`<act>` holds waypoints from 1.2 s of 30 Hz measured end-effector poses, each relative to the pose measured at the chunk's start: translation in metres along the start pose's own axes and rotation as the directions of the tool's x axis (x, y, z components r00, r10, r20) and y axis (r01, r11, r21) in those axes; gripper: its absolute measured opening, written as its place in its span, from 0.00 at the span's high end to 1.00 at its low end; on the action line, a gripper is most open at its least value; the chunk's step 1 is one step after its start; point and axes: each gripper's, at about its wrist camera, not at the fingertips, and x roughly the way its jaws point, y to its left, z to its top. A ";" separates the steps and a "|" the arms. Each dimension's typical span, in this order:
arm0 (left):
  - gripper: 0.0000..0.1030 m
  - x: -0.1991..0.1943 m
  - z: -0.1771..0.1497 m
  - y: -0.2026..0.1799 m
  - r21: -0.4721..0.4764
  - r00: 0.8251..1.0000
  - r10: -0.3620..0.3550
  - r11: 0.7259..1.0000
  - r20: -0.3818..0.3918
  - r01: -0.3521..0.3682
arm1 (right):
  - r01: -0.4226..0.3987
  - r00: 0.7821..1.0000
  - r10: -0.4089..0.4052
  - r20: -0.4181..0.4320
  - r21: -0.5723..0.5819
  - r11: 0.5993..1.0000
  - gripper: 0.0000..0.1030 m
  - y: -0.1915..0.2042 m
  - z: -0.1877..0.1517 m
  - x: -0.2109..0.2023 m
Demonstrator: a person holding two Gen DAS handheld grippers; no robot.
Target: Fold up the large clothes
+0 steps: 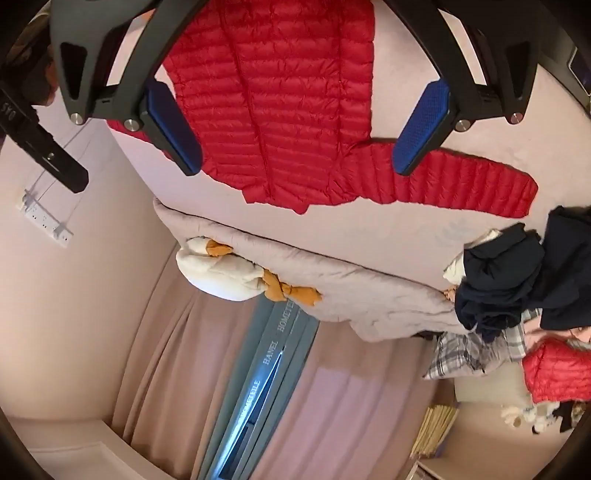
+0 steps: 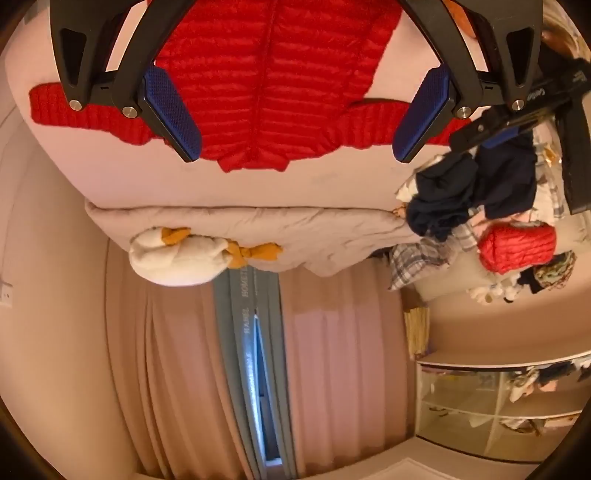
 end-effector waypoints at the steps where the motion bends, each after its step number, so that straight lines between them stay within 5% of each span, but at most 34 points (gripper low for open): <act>1: 0.00 -0.001 0.002 0.003 -0.016 1.000 -0.012 1.000 0.003 0.012 | -0.001 1.000 0.001 0.002 0.012 1.000 0.00 0.000 0.000 -0.001; 12: 0.00 0.023 -0.011 0.004 0.025 0.997 0.021 1.000 -0.070 -0.019 | -0.042 0.997 0.041 -0.072 -0.009 0.999 0.00 0.013 -0.007 0.025; 36: 0.00 0.068 -0.027 -0.006 0.039 0.981 0.064 0.998 -0.181 -0.058 | 0.079 0.981 -0.068 -0.182 0.054 0.995 0.00 -0.030 -0.017 0.049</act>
